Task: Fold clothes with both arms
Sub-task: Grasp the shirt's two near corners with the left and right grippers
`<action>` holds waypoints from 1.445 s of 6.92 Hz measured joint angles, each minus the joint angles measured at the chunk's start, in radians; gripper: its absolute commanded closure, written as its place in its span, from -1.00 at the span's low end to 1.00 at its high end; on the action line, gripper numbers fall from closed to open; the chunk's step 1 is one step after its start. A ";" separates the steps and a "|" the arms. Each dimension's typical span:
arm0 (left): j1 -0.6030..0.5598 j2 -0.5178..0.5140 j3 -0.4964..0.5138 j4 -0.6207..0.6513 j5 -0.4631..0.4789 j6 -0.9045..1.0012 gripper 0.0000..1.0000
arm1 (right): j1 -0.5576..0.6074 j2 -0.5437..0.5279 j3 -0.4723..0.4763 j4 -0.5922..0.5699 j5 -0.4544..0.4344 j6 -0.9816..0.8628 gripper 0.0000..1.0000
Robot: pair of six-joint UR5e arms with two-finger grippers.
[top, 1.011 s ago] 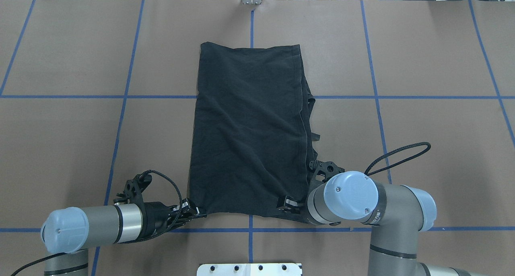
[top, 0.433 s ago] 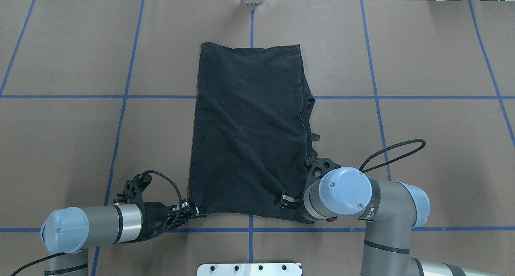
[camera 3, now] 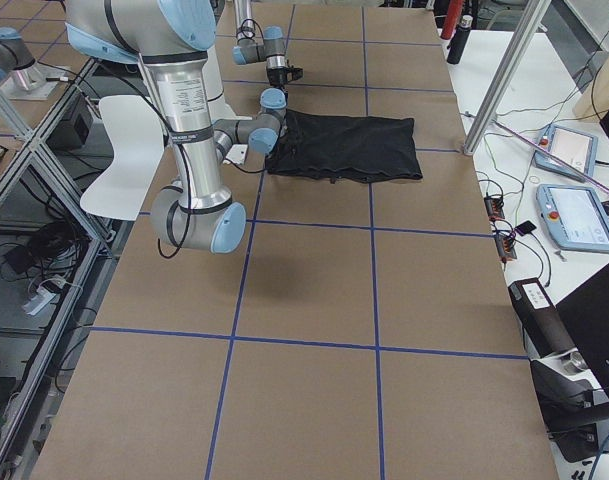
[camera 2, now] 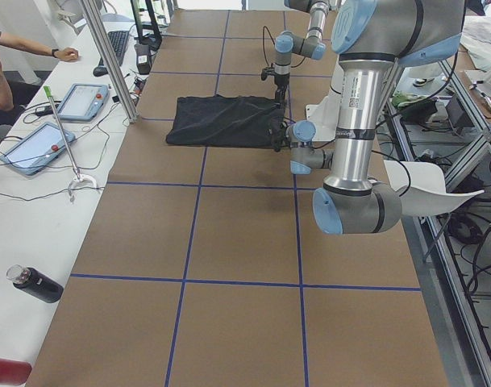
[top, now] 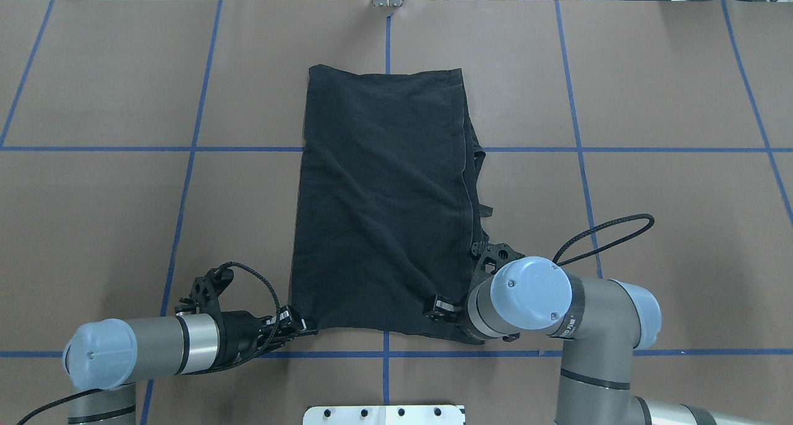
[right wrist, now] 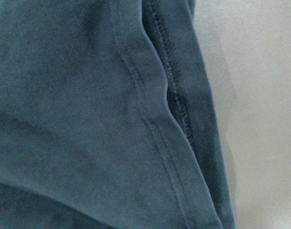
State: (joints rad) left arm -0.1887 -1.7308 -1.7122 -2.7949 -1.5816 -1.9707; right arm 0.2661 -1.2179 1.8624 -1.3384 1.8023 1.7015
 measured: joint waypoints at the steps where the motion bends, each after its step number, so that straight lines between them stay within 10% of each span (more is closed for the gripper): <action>1: 0.000 0.000 0.000 0.000 0.000 0.000 1.00 | -0.001 0.000 0.000 -0.001 0.000 0.001 -1.00; 6: 0.000 -0.001 0.000 0.000 0.001 0.000 1.00 | -0.014 0.000 -0.002 -0.004 -0.004 0.002 -1.00; 10: 0.000 -0.001 -0.003 0.000 0.002 -0.001 1.00 | -0.016 0.001 -0.008 -0.004 -0.004 0.008 0.43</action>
State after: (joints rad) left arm -0.1887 -1.7317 -1.7147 -2.7949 -1.5800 -1.9712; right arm 0.2503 -1.2166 1.8541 -1.3424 1.7981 1.7097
